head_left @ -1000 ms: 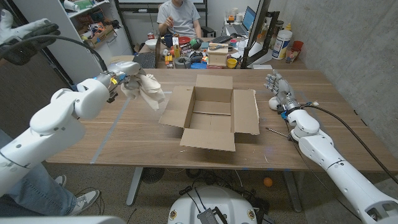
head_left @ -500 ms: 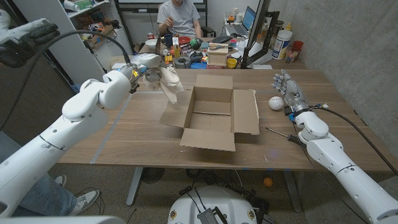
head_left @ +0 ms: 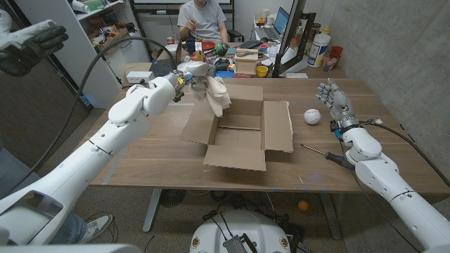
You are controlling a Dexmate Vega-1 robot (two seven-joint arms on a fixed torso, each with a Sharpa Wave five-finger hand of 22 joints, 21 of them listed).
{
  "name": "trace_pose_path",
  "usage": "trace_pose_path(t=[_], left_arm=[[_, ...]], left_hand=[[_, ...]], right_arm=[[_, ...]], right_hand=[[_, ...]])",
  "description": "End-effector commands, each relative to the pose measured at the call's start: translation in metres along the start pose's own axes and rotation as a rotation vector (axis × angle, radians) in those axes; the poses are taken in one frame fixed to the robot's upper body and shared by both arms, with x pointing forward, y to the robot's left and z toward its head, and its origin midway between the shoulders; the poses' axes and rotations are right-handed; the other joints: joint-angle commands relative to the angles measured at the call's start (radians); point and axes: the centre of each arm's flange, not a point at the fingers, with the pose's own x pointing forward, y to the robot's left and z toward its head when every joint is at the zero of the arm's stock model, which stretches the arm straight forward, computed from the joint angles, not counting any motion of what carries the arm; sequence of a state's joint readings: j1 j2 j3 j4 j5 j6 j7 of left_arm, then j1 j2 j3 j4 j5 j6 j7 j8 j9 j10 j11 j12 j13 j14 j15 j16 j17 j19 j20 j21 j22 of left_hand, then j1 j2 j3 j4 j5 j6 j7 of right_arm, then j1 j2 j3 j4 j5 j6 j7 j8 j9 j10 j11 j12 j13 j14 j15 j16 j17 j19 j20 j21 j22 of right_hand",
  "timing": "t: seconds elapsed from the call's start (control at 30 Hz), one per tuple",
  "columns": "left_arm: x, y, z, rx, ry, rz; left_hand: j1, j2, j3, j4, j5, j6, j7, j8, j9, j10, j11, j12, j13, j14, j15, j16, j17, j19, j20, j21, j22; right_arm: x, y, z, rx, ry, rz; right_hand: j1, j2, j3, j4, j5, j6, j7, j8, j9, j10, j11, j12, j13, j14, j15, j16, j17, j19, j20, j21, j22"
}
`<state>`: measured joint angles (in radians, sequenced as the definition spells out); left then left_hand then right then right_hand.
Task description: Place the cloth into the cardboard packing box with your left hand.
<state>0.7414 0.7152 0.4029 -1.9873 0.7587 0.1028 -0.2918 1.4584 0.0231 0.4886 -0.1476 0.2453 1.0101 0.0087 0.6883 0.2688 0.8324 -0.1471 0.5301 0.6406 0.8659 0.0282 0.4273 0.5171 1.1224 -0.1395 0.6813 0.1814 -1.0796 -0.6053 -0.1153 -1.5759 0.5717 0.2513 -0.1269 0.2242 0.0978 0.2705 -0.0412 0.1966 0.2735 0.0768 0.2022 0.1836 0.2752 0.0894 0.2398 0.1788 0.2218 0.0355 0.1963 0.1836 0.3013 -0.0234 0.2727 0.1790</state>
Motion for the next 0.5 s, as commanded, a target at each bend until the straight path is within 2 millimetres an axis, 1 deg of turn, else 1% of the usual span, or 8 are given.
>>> trace_pose_path(t=[0.03, 0.07, 0.1, 0.2, 0.37, 0.4, 0.5], left_arm=[[0.017, -0.03, 0.044, -0.074, -0.125, -0.051], [0.017, -0.031, 0.044, -0.074, -0.125, -0.052], [0.017, -0.035, 0.047, -0.078, -0.135, -0.063], [0.016, -0.04, 0.05, -0.087, -0.145, -0.076], [0.017, -0.049, 0.051, -0.123, -0.154, -0.093], [0.018, -0.051, 0.051, -0.125, -0.153, -0.1], [0.023, -0.061, 0.051, -0.144, -0.153, -0.131]], left_hand=[[0.0, 0.008, 0.011, 0.003, 0.007, 0.038, 0.035, 0.007, 0.003, 0.007, -0.008, 0.002, 0.027, 0.174, -0.245, 0.003, 0.094, -0.042, -0.04, 0.006, 0.001], [0.0, 0.008, 0.011, 0.003, 0.007, 0.039, 0.035, 0.007, 0.002, 0.006, -0.01, 0.002, 0.029, 0.174, -0.244, 0.002, 0.095, -0.044, -0.04, 0.006, 0.001], [-0.001, 0.007, 0.012, 0.003, 0.007, 0.038, 0.034, 0.007, 0.002, 0.006, -0.006, 0.001, 0.029, 0.175, -0.244, 0.002, 0.095, -0.043, -0.04, 0.007, 0.001], [-0.002, 0.006, 0.013, 0.003, 0.007, 0.038, 0.036, 0.007, 0.0, 0.007, -0.01, -0.001, 0.03, 0.175, -0.244, 0.0, 0.098, -0.045, -0.041, 0.008, 0.001], [-0.003, 0.005, 0.016, 0.003, 0.007, 0.039, 0.037, 0.009, -0.001, 0.008, -0.008, -0.001, 0.033, 0.173, -0.242, -0.003, 0.101, -0.049, -0.041, 0.009, 0.001], [-0.002, 0.005, 0.016, 0.002, 0.007, 0.038, 0.033, 0.009, 0.001, 0.008, -0.008, -0.002, 0.034, 0.173, -0.243, -0.003, 0.101, -0.05, -0.041, 0.009, 0.001], [-0.003, 0.005, 0.018, 0.002, 0.007, 0.041, 0.036, 0.01, -0.001, 0.008, -0.012, -0.004, 0.036, 0.175, -0.243, -0.005, 0.104, -0.061, -0.041, 0.008, 0.001]], right_arm=[[0.002, -0.004, 0.002, 0.005, -0.013, -0.002], [0.002, -0.004, 0.002, 0.005, -0.013, -0.001], [0.004, -0.004, 0.002, 0.004, -0.014, 0.0], [0.005, -0.003, 0.002, 0.002, -0.016, 0.004], [0.006, -0.001, -0.002, 0.008, -0.008, 0.007], [0.006, 0.0, -0.003, 0.006, -0.005, 0.007], [0.007, 0.0, -0.006, 0.009, 0.002, 0.005]], right_hand=[[0.005, 0.006, 0.005, -0.006, 0.002, 0.009, 0.002, 0.0, 0.003, 0.008, -0.001, -0.001, 0.004, 0.01, 0.0, 0.0, 0.002, 0.01, 0.004, 0.0, 0.006], [0.005, 0.006, 0.005, -0.006, 0.002, 0.009, 0.003, 0.0, 0.003, 0.009, -0.001, -0.001, 0.004, 0.01, 0.0, -0.001, 0.002, 0.01, 0.004, 0.0, 0.006], [0.005, 0.006, 0.005, -0.006, 0.002, 0.009, 0.002, 0.0, 0.003, 0.009, -0.001, -0.001, 0.004, 0.01, 0.0, 0.0, 0.002, 0.01, 0.004, 0.0, 0.006], [0.005, 0.006, 0.005, -0.006, 0.002, 0.01, 0.001, 0.0, 0.003, 0.01, -0.002, -0.001, 0.004, 0.01, 0.0, -0.001, 0.002, 0.011, 0.005, -0.001, 0.006], [0.005, 0.006, 0.005, -0.006, 0.002, 0.011, 0.001, 0.0, 0.003, 0.01, -0.002, -0.002, 0.004, 0.012, -0.001, 0.0, 0.003, 0.011, 0.004, -0.001, 0.006], [0.005, 0.006, 0.005, -0.006, 0.002, 0.011, 0.002, 0.0, 0.003, 0.01, -0.002, -0.002, 0.004, 0.012, -0.001, 0.0, 0.003, 0.011, 0.004, -0.001, 0.006], [0.004, 0.006, 0.005, -0.006, 0.002, 0.011, 0.002, -0.001, 0.003, 0.011, -0.001, -0.002, 0.004, 0.013, -0.001, 0.0, 0.003, 0.011, 0.005, -0.002, 0.006]])
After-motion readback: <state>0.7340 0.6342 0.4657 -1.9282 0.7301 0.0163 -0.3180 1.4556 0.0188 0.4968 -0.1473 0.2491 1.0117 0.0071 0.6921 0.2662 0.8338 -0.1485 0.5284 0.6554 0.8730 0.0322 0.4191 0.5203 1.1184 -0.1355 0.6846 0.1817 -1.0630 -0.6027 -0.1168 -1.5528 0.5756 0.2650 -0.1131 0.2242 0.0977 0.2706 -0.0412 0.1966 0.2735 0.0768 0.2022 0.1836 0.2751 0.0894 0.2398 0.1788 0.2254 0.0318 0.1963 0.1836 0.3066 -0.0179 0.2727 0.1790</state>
